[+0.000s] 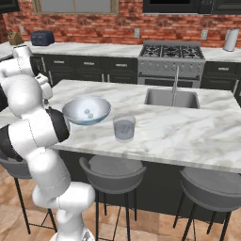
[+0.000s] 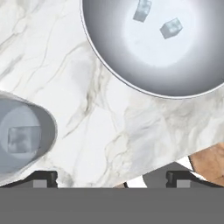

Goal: There are four ice cubes in the ice bowl. Place two ice cubes in each glass of water.

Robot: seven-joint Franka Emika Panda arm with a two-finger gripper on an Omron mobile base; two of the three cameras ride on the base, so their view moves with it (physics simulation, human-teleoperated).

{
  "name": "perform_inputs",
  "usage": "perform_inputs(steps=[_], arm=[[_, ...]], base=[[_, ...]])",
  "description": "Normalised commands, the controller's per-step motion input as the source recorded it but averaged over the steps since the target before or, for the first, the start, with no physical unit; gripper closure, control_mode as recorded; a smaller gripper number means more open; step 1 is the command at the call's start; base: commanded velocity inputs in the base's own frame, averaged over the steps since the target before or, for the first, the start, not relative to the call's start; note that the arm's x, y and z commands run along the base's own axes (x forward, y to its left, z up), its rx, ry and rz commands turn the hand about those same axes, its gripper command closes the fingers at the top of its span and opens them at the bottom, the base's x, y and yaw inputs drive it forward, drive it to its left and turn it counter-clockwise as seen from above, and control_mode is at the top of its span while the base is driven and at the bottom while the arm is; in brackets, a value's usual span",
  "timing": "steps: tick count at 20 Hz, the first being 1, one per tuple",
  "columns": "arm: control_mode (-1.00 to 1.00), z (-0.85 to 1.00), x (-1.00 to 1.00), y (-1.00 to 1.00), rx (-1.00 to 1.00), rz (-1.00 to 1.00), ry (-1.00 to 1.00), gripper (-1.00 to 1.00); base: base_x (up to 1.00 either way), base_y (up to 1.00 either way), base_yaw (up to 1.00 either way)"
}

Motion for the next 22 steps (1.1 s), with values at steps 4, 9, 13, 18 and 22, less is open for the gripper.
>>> perform_inputs(steps=[4,9,13,18,22], arm=[[-1.00,0.04,-0.02,-1.00,0.06,0.01,0.00,-1.00],[-1.00,0.00,0.04,-0.85,0.08,0.06,0.00,-1.00],[-1.00,0.00,0.26,-0.48,0.05,0.08,0.00,-1.00],[-1.00,-0.01,0.44,-0.24,0.02,0.08,0.00,-1.00],[-1.00,-0.07,0.64,-0.20,0.00,0.05,0.01,-1.00]], base=[[0.00,0.00,0.00],[0.00,0.00,0.00],[0.00,0.00,0.00],[0.00,0.00,0.00],[0.00,0.00,0.00]])
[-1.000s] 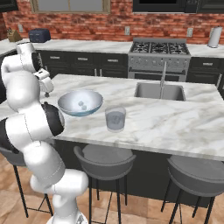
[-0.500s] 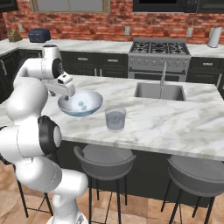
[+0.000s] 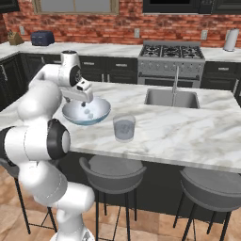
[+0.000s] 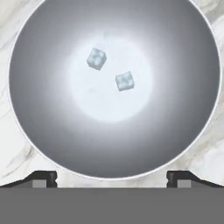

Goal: There are four ice cubes in the ice bowl. Place two ice cubes in each glass of water.

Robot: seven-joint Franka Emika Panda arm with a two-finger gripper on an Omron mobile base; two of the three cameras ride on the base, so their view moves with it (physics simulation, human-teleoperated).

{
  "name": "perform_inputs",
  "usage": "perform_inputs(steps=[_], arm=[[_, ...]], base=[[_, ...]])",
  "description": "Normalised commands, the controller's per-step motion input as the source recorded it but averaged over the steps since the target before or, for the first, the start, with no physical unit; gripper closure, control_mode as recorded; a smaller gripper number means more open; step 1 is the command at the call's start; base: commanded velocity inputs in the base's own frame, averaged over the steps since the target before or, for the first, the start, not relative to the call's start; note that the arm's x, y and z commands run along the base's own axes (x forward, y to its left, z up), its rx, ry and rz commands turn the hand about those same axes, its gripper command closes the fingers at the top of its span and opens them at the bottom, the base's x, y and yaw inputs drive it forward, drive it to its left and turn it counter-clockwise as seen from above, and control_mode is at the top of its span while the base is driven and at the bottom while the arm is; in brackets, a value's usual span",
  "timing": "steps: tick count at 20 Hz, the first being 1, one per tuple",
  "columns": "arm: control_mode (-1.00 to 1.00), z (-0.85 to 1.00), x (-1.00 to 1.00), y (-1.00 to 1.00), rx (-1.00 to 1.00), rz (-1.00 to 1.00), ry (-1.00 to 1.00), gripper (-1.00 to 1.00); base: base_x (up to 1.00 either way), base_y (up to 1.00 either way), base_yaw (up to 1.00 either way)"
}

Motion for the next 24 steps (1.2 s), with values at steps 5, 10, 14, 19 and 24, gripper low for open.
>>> perform_inputs(steps=[5,10,14,19,24], arm=[[-1.00,-0.16,0.39,-0.06,0.00,0.12,0.00,-1.00],[-1.00,-0.12,0.14,0.00,0.00,0.29,0.00,-1.00],[-1.00,-0.17,0.01,0.00,0.00,0.38,0.00,-1.00],[-1.00,-0.32,0.19,0.00,-0.01,0.33,0.00,-1.00],[-1.00,-0.17,0.51,0.00,-0.07,0.28,0.01,-1.00]], base=[[0.00,0.00,0.00],[0.00,0.00,0.00],[0.00,0.00,0.00],[0.00,0.00,0.00],[0.00,0.00,0.00]])
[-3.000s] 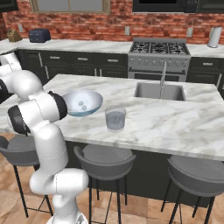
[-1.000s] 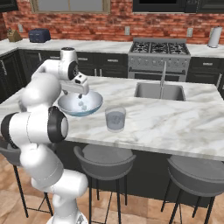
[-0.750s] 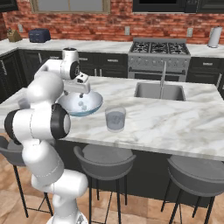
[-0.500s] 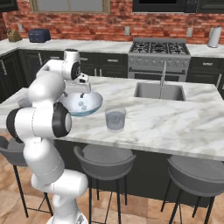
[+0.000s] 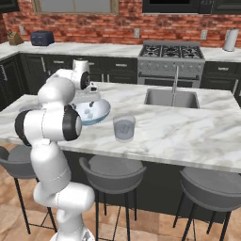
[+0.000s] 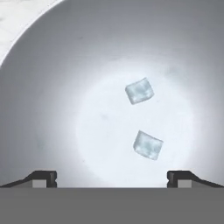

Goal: There are four ice cubes in the ice bowl. Place two ice cubes in each glass of water.

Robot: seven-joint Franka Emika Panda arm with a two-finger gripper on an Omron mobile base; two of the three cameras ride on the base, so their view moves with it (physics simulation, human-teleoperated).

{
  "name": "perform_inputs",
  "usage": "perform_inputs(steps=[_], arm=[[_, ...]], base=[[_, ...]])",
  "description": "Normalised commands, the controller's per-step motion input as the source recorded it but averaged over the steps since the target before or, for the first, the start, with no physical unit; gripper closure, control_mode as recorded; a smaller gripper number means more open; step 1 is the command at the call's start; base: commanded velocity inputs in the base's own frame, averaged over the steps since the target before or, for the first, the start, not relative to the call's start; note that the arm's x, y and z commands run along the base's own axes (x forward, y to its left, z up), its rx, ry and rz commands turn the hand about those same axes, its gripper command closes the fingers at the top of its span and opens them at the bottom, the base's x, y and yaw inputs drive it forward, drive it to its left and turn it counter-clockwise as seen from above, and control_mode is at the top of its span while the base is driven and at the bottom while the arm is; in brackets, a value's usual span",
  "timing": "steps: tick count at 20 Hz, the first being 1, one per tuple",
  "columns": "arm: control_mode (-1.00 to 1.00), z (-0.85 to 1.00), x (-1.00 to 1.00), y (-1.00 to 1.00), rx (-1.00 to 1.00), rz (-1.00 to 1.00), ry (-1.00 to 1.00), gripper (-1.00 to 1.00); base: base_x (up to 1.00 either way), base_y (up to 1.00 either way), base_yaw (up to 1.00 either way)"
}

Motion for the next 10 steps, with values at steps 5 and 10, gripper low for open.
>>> perform_inputs(steps=[5,10], arm=[[-1.00,-0.06,0.16,0.00,-0.09,0.21,0.01,-1.00],[-1.00,-0.19,0.32,0.01,-0.03,0.11,0.00,-1.00]], base=[[0.00,0.00,0.00],[0.00,0.00,0.00]])
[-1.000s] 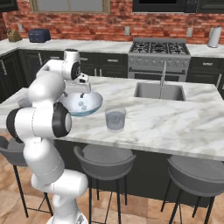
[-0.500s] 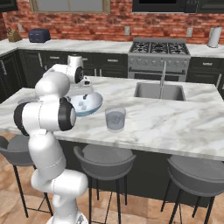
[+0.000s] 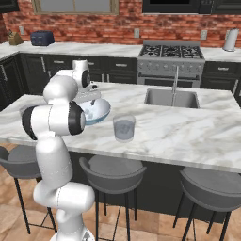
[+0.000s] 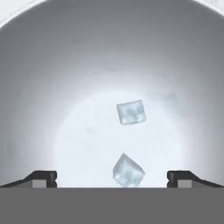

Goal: There are four ice cubes in the ice bowl. Place two ice cubes in each glass of water.

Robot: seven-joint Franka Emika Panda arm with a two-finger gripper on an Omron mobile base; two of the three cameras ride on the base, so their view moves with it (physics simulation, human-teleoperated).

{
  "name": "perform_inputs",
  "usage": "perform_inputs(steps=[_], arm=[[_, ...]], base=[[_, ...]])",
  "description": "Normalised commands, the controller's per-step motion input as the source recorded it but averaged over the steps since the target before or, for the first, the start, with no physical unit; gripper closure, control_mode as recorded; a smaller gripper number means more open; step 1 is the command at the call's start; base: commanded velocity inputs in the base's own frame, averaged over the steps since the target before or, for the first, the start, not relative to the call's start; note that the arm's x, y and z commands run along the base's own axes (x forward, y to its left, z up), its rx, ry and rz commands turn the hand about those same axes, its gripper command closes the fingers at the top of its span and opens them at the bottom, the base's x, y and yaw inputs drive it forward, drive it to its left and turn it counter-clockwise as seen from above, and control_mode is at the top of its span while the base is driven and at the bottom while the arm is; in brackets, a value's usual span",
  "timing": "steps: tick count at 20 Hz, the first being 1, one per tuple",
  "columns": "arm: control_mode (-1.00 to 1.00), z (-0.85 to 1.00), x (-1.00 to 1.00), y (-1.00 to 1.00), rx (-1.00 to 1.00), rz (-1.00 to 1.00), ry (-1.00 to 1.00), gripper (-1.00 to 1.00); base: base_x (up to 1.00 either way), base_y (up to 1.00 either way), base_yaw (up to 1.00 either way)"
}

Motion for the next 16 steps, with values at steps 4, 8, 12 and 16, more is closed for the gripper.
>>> perform_inputs(steps=[4,8,12,16], arm=[[-1.00,-0.34,0.30,0.00,0.00,0.03,0.00,-1.00],[-1.00,-0.25,0.38,0.16,0.00,0.00,0.00,-1.00],[-1.00,-0.23,0.34,0.20,0.00,0.00,0.00,-1.00],[-1.00,-0.19,0.19,0.08,0.00,0.00,0.00,-1.00]], base=[[0.00,0.00,0.00],[0.00,0.00,0.00],[0.00,0.00,0.00],[0.00,0.00,0.00]])
